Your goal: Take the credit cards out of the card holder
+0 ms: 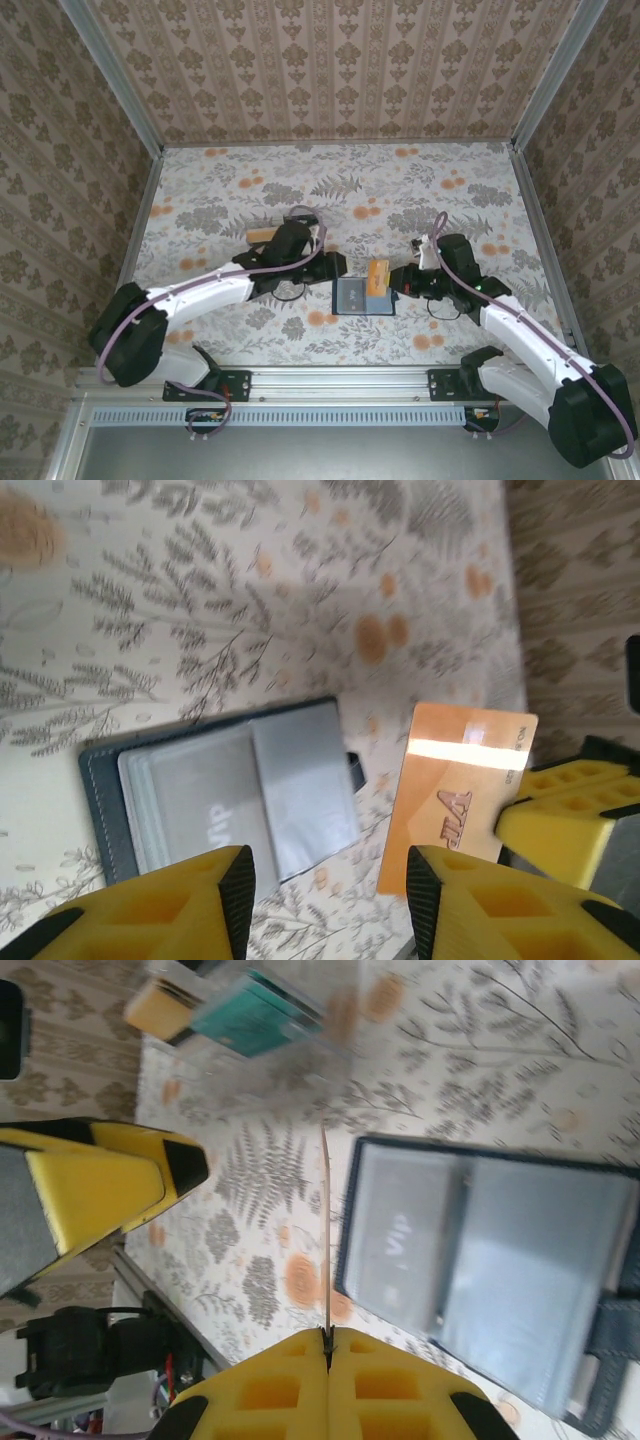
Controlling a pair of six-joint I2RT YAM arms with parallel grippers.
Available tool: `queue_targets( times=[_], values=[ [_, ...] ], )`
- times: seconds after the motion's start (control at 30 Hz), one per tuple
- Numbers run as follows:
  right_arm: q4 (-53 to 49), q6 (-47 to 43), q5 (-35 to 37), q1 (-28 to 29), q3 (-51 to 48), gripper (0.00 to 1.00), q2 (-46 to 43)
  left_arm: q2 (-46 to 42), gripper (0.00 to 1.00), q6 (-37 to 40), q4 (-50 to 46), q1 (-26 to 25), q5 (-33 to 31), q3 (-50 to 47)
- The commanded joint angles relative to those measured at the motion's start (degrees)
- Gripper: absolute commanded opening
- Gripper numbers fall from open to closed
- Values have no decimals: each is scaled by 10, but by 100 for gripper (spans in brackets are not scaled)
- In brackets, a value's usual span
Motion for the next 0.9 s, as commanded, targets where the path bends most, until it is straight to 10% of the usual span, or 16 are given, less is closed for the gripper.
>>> queue_targets(
  times=[0.0,0.87],
  values=[
    [47,-21,-44,-2,28,0,-9,-22,45,-46,102,19,44,-38],
    [188,26,-169,28,76,0,120,-43,29,-83,223,18,112,-70]
  ],
)
